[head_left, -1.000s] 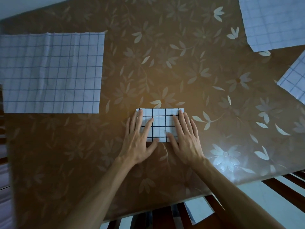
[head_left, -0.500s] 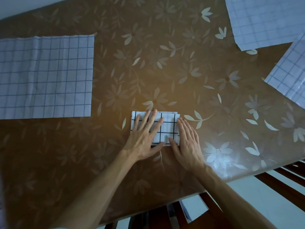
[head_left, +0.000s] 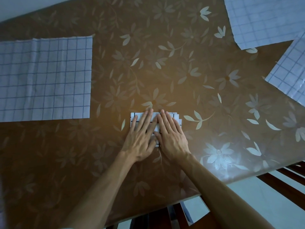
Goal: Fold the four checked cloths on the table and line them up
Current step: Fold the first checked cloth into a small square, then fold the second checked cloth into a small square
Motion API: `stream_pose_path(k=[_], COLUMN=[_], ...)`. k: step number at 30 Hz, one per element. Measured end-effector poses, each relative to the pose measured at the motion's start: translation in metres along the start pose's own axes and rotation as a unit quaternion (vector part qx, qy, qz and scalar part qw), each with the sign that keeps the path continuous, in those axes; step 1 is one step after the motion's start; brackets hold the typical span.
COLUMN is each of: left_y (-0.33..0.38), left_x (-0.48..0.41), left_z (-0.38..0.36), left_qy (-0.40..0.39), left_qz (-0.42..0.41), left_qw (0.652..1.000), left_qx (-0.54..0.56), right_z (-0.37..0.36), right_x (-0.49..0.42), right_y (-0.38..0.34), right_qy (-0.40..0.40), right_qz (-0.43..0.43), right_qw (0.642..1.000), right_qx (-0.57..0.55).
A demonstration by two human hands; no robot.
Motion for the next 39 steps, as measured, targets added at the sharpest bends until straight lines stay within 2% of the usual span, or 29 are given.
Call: stream_pose_path(k=[5,16,22,24,28,29,33,36,39], left_y=[-0.032,-0.050,-0.074,-0.073,-0.064,-0.058,-0.039,-0.029,-0.035], left_x=[0.013,0.024,0.052,0.061,0.079,0.082,0.086,0.092,0.101], left_z=[-0.010,-0.003,0.011,0.020,0.030,0.028,0.021,0.021,0.021], left_qy=[-0.011,-0.022,0.003,0.022,0.062,0.060,0.054,0.041,0.032], left_qz=[0.064,0.103,0.137,0.141,0.241,0.263,0.300,0.300,0.318], left_qw=[0.998,0.994,0.989,0.988,0.952,0.941,0.907,0.909,0.902], left_qx=[-0.023,0.006,0.055,0.060,0.176,0.207,0.291,0.285,0.291], right_z=[-0.002,0.013,0.036,0.042,0.055,0.054,0.051,0.050,0.052], right_x=[-0.001,-0.007,-0.009,-0.006,0.025,0.033,0.038,0.034,0.031], right_y=[0.003,0.012,-0.006,-0.008,0.018,0.020,0.010,0.012,0.009], right_qy=[0.009,-0.027,-0.009,0.013,0.092,0.098,0.090,0.080,0.080], right_qz=[-0.019,-0.009,0.002,-0.026,-0.195,-0.212,-0.169,-0.184,-0.197], right_qw=[0.999,0.996,0.999,0.999,0.975,0.970,0.976,0.975,0.977], right_qx=[0.029,0.085,0.041,0.024,-0.056,-0.070,-0.099,-0.093,-0.032])
Point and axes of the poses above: each hand's wrist, its own x-axis away from the middle knuckle, its own z-axis out of the back of the hand, y = z × x, the point moved 10 cm from there along -x, towards the middle knuckle, and after that the axes turned 12 degrees about -x, right-handed, at the moved point
